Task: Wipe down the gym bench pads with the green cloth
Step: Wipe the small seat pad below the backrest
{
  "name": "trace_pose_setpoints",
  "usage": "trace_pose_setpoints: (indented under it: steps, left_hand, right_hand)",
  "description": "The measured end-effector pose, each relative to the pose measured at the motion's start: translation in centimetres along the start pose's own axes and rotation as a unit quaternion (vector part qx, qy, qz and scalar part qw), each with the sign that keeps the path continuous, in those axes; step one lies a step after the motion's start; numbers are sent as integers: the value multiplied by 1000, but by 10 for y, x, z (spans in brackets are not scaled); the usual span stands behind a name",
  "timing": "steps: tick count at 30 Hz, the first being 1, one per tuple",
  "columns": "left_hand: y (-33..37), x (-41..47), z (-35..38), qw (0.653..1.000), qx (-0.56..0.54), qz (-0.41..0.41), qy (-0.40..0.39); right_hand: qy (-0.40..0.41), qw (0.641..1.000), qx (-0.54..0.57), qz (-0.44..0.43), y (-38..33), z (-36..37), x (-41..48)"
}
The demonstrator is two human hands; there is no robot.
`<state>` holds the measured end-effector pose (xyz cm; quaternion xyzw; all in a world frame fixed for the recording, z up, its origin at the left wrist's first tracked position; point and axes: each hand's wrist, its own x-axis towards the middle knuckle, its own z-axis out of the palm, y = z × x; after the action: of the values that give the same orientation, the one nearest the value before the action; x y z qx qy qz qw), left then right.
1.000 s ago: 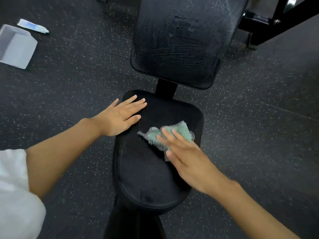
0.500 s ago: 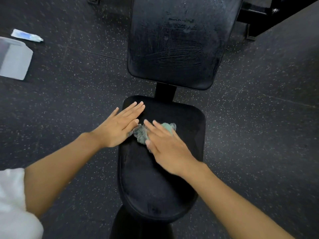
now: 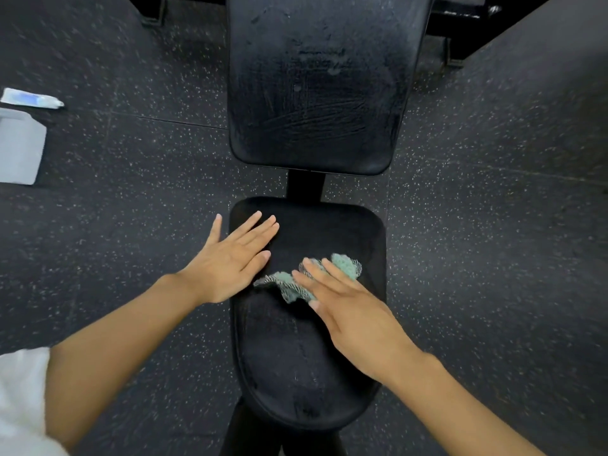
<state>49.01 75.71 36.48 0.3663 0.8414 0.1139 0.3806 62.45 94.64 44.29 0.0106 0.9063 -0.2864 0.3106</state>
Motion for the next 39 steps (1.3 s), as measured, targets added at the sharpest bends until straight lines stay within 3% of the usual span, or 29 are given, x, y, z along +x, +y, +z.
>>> trace_pose_setpoints:
  steps: [5,9,14,23,39]
  left_hand:
    - [26,6,3,999,12,36,-24]
    - [41,10,9,999,3,42,-22]
    - [40,10,10,999,3,39,-19]
    - [39,9,11,999,-4,33,-12]
    - [42,7,9,1000,0,24,-14]
  right_hand:
    - [54,995,-79,40,1,8,-55]
    - [59,992,-68,87,2,24,-59]
    - [56,995,-8,84,40,19,-1]
    - [50,984,24,167,118,-13,98]
    - [71,997,-6,-17,37,9,-51]
